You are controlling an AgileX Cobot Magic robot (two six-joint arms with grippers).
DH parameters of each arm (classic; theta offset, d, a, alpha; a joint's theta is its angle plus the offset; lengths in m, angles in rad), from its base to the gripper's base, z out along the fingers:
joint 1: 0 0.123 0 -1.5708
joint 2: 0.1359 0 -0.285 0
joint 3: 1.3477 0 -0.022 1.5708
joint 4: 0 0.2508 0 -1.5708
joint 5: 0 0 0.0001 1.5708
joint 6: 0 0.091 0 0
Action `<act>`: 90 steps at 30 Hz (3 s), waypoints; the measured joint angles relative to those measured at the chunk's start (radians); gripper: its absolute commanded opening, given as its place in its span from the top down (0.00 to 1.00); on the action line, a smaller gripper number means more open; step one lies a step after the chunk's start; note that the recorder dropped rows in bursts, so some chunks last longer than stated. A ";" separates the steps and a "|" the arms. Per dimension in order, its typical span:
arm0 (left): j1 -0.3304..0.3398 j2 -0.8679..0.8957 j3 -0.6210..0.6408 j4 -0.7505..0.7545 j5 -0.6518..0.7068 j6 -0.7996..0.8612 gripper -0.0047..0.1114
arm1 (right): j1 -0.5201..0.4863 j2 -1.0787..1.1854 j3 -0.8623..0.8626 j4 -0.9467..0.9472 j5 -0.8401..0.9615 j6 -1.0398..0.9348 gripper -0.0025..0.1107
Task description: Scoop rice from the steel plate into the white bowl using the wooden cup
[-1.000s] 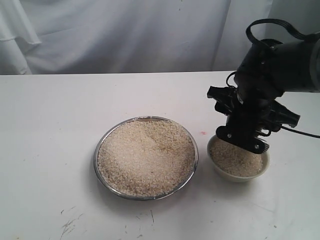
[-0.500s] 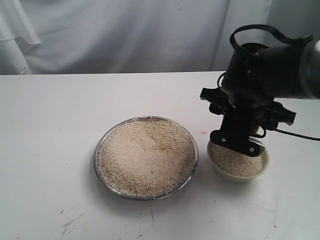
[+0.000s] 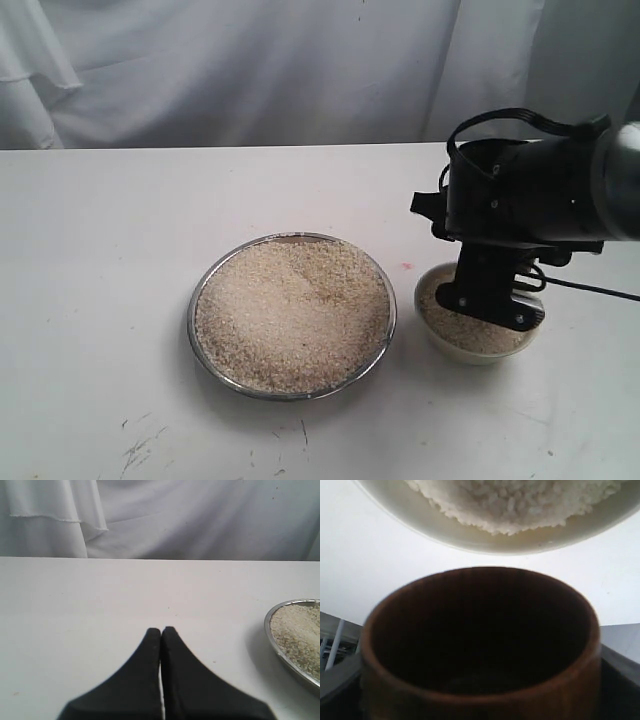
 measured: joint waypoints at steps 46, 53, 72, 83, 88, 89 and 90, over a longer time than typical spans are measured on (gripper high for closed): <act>0.000 0.000 0.000 0.000 0.000 0.000 0.96 | -0.238 -0.159 -0.007 2.773 -0.217 -0.714 0.98; 0.000 0.000 0.000 0.000 0.000 0.000 0.96 | -0.276 -0.159 -0.008 2.794 -0.257 -0.714 0.98; 0.000 0.000 0.000 0.000 0.000 0.000 0.96 | -0.529 -0.021 -0.008 2.800 -0.081 -0.706 0.98; 0.000 0.000 0.000 0.000 0.000 0.000 0.96 | -0.535 -0.020 -0.008 2.800 0.026 -0.709 0.98; 0.000 0.000 0.000 0.000 0.000 0.000 0.96 | -0.567 -0.023 0.027 2.802 0.148 -0.711 0.98; 0.000 0.000 0.000 0.000 0.000 0.000 0.96 | -0.593 -0.029 0.068 2.802 0.182 -0.711 0.98; 0.000 0.000 0.000 0.000 0.000 0.000 0.96 | -0.603 -0.035 0.085 2.802 0.185 -0.711 0.98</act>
